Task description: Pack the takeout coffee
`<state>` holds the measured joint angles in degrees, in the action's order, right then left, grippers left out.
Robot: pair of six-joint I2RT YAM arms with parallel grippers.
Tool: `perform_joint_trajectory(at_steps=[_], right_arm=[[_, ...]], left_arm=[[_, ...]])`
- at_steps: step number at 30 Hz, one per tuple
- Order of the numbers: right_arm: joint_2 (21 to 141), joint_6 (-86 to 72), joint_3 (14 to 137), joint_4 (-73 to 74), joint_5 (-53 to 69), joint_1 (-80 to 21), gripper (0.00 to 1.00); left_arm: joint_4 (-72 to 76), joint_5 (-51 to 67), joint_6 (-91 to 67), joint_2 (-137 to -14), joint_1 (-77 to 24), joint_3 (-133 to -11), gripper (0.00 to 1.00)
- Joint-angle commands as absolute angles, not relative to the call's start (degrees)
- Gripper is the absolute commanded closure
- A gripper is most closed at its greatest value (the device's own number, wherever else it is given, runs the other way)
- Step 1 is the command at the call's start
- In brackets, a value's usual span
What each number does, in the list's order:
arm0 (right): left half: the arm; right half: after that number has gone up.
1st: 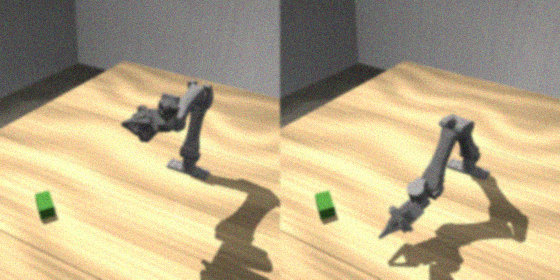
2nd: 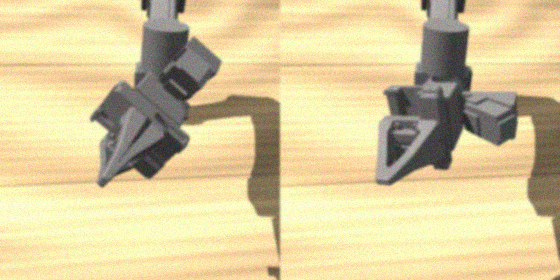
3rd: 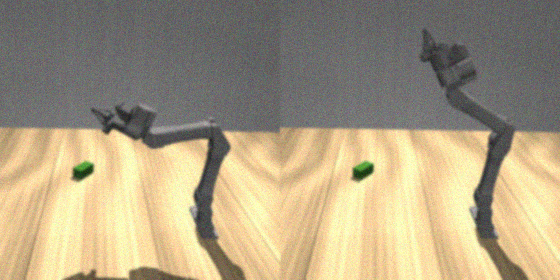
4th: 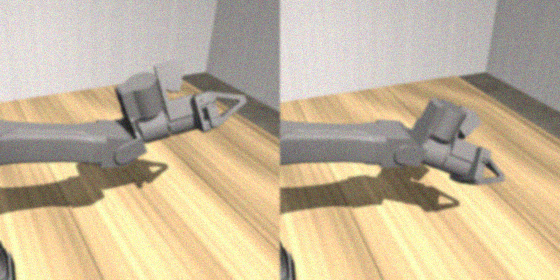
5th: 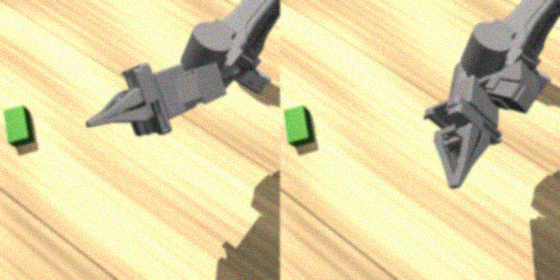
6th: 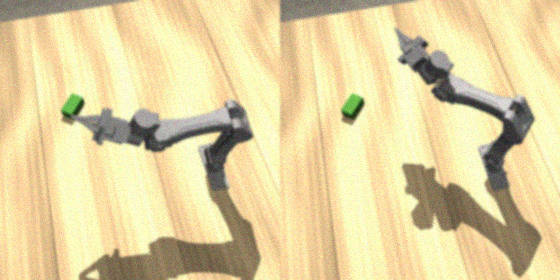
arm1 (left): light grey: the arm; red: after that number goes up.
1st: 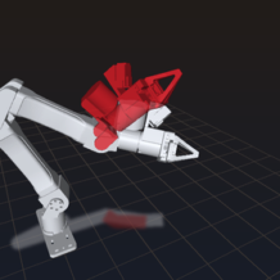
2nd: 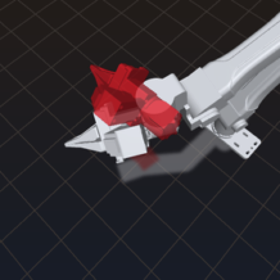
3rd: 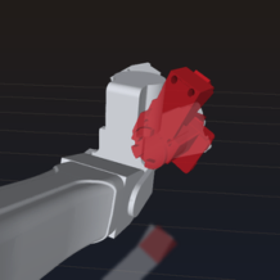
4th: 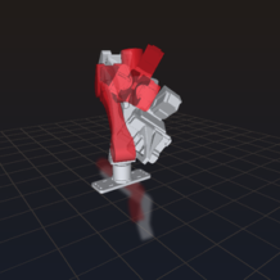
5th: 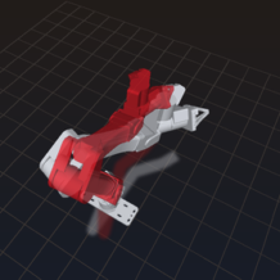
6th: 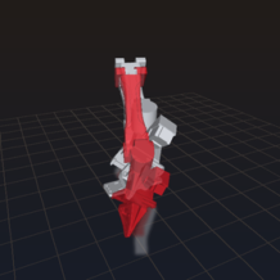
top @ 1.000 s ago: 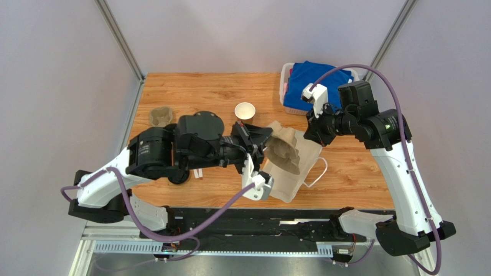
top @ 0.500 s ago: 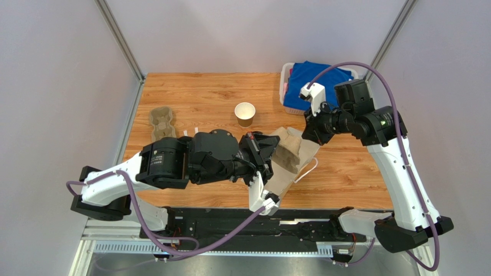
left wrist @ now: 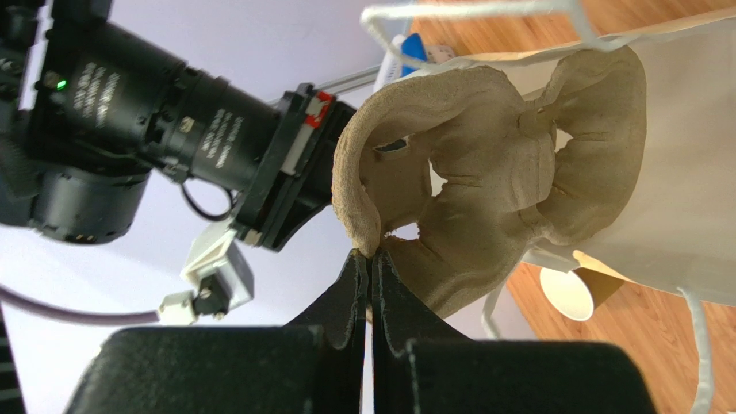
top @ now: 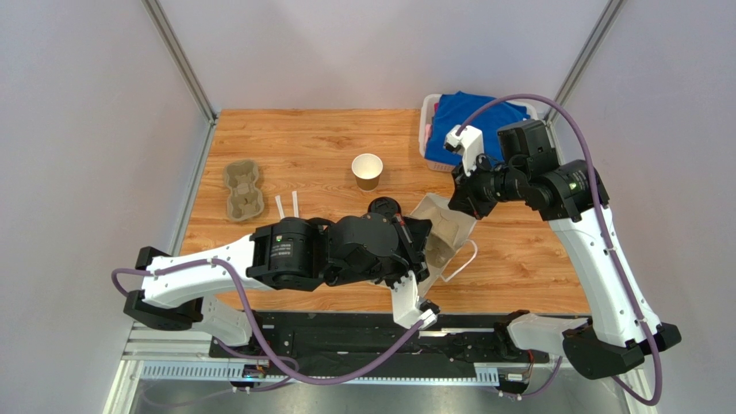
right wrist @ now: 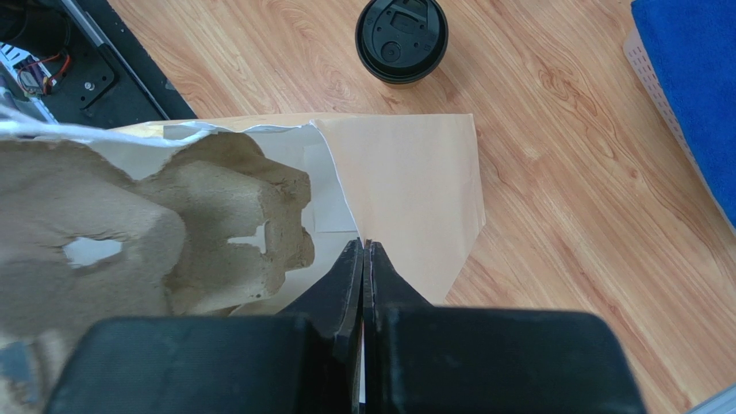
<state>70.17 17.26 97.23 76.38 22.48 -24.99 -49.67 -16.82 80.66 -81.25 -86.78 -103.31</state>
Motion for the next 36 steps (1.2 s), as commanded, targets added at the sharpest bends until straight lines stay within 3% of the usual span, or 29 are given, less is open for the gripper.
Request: perform_joint_trajectory(at_steps=[1, 36], right_arm=[[69.35, 18.28, 99.23, 74.53, 24.08, -25.93, 1.00], [68.73, 23.55, 97.65, 73.56, 27.33, -28.74, 1.00]], left_arm=[[-47.20, -15.82, 81.65, -80.33, -85.52, -99.94, 1.00], [-57.74, 3.86, 68.20, -90.88, -71.99, -97.65, 1.00]])
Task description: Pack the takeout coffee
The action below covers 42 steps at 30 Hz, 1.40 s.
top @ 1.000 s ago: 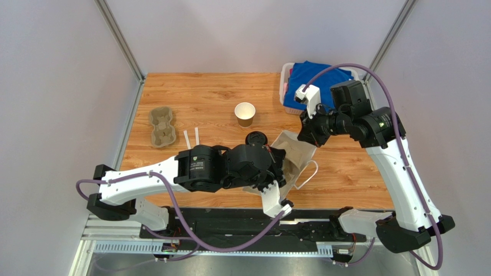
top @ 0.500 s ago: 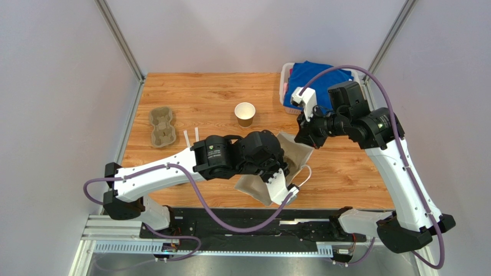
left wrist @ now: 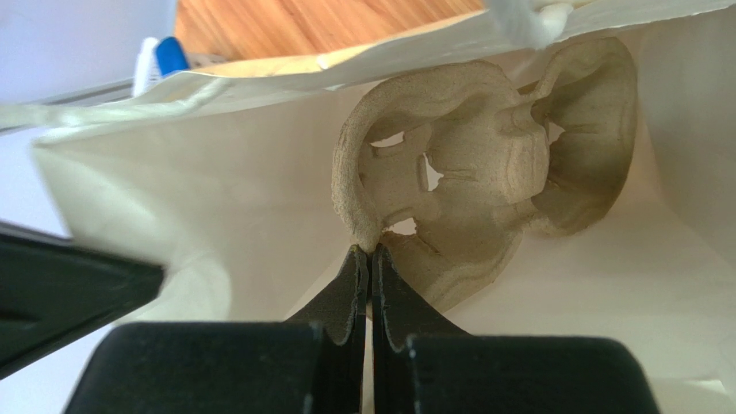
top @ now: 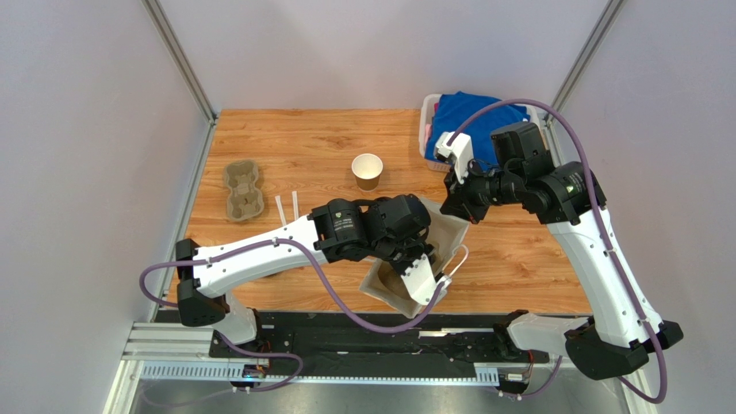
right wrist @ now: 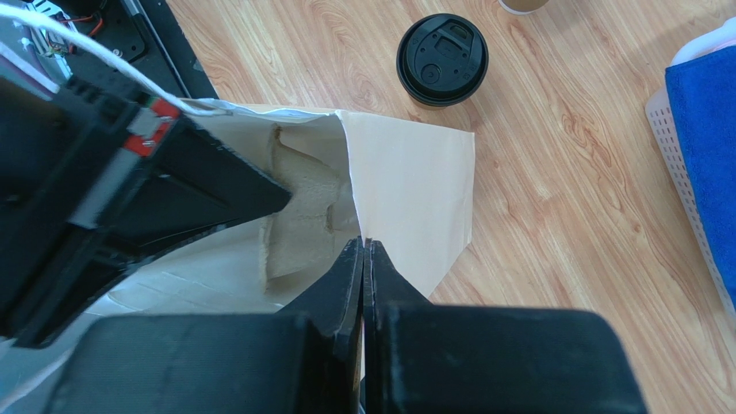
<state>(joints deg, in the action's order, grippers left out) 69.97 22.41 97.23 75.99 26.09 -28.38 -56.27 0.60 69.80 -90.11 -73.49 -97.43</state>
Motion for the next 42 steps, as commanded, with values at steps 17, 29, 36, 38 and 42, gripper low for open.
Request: perform_joint_trajectory(at_steps=[17, 29, 36, 38, 42], right_arm=[[68.12, 24.43, 95.54, 73.30, 27.69, -28.74, 1.00], [67.41, 24.87, 94.83, 73.04, 26.81, -28.74, 1.00], [65.92, 26.01, 92.90, 72.42, 25.31, -28.74, 1.00], [65.04, 26.37, 92.64, 72.07, 25.05, -28.65, 1.00], [63.12, 28.82, 92.38, 72.25, 25.49, -28.74, 1.00]], left_arm=[[-59.41, 5.98, 66.62, -93.96, -69.52, -101.16, 0.74], [-64.42, 4.04, 65.92, -92.37, -69.78, -109.86, 0.50], [-67.50, 2.90, 63.81, -89.57, -73.12, -116.80, 0.38], [-67.85, 2.81, 62.59, -87.73, -74.26, -117.33, 0.35], [-67.94, 5.62, 58.90, -84.03, -75.32, -118.82, 0.34]])
